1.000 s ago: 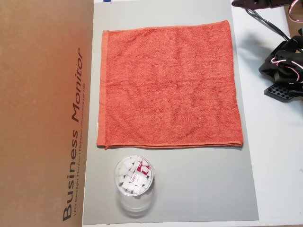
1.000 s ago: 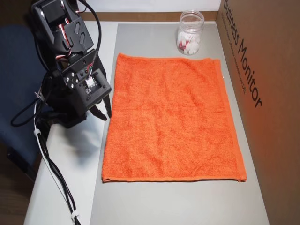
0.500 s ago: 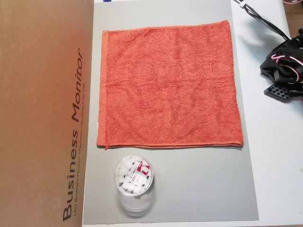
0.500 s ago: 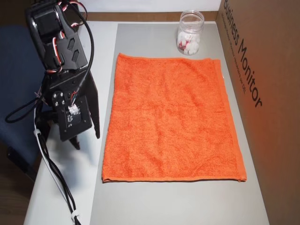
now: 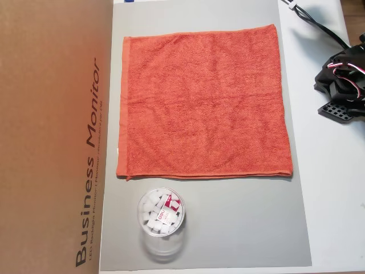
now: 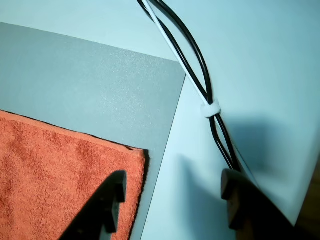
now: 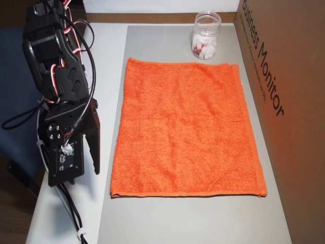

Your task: Fold the blanket.

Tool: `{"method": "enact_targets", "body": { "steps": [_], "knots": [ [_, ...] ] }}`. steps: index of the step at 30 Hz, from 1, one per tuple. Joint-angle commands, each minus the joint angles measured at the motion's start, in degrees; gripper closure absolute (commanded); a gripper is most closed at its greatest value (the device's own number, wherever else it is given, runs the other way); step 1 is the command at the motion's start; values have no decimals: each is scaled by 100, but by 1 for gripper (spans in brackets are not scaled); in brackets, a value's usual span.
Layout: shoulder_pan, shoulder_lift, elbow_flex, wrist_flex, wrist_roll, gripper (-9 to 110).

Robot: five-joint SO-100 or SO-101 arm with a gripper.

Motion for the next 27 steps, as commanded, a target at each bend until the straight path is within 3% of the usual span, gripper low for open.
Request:
{"method": "enact_targets", "body": {
  "steps": [1,10,27],
  "knots": [
    [-35,-272,-158,-299,-35,82],
    [-62,-703,0,-387,-870,82],
    [-694,-615,1740,-2259,-1125,82]
  ]
}}
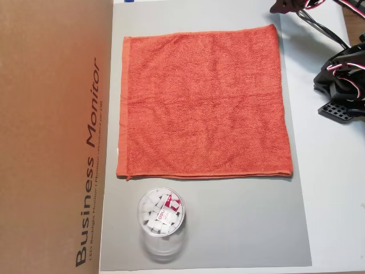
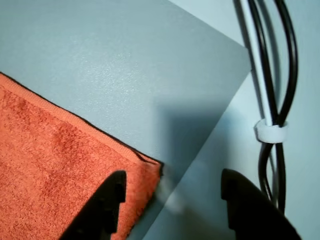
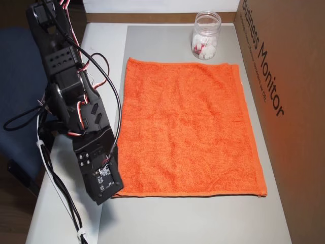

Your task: Fold the blanket.

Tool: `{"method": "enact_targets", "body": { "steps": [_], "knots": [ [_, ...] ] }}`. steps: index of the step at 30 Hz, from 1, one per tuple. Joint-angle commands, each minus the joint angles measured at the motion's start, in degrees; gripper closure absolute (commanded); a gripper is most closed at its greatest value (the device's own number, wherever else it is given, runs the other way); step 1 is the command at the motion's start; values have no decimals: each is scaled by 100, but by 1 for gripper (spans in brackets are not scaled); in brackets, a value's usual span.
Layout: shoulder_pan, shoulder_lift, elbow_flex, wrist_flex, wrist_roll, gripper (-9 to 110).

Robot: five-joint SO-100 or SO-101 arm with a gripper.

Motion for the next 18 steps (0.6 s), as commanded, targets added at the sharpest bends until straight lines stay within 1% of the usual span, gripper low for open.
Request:
{"method": "enact_targets", "body": {
  "steps": [1,10,18],
  "knots": [
    [-44,88,114,-290,-35,82],
    [-123,35,800,-861,-35,82],
    [-211,-9,940,-861,-35,82]
  ]
}}
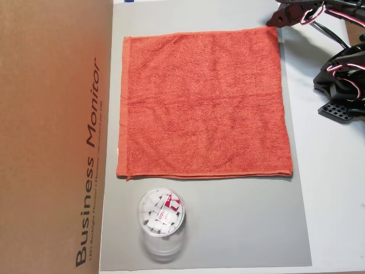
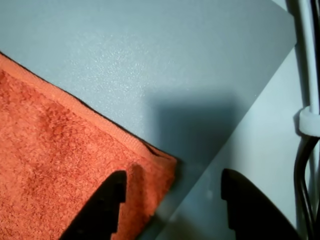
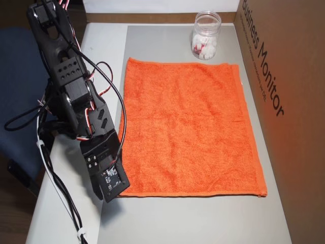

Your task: Fold the blanket.

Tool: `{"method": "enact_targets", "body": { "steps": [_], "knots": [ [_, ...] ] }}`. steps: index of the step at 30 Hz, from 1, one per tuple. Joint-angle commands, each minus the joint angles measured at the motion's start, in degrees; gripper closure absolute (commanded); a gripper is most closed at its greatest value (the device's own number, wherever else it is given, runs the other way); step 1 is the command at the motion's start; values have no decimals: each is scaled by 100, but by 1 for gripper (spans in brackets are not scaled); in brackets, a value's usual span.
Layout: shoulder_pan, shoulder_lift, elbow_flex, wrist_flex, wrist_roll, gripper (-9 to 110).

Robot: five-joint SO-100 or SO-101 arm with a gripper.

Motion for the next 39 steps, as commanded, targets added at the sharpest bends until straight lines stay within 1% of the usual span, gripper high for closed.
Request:
{"method": "enact_targets", "body": {
  "steps": [1,9,22,25,31,35,39],
  "knots": [
    [-62,26,62,-70,-35,82],
    [-70,26,387,-70,-35,82],
    [-308,18,387,-88,-26,82],
    [-299,18,483,-299,-35,82],
    [-264,18,870,-1090,-53,82],
    [-229,9,932,-1125,-316,82],
    [-211,-281,844,-1160,-352,82]
  ]
}}
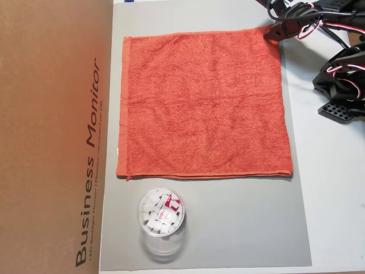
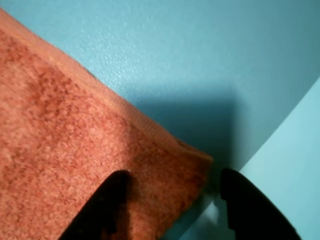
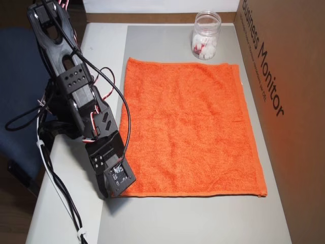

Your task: Fold the blanket.

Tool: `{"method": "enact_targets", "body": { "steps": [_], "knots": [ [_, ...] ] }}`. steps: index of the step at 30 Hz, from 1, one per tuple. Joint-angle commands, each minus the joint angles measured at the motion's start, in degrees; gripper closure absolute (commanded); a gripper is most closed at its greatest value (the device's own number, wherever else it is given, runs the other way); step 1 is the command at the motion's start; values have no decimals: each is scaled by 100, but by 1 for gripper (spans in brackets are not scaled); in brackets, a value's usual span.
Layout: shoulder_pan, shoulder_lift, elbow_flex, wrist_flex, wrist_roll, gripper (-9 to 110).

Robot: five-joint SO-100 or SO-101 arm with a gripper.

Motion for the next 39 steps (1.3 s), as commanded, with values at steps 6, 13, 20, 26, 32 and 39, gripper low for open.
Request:
{"method": "enact_targets", "body": {
  "steps": [6,13,20,26,32,39],
  "knots": [
    [26,-677,-290,-527,-53,82],
    [26,-940,-281,-791,-53,82],
    [26,-940,-281,-782,-62,90],
    [26,-940,-229,-738,-62,95],
    [26,-861,-185,-694,-70,95],
    [193,-853,-246,-694,-659,102]
  ]
}}
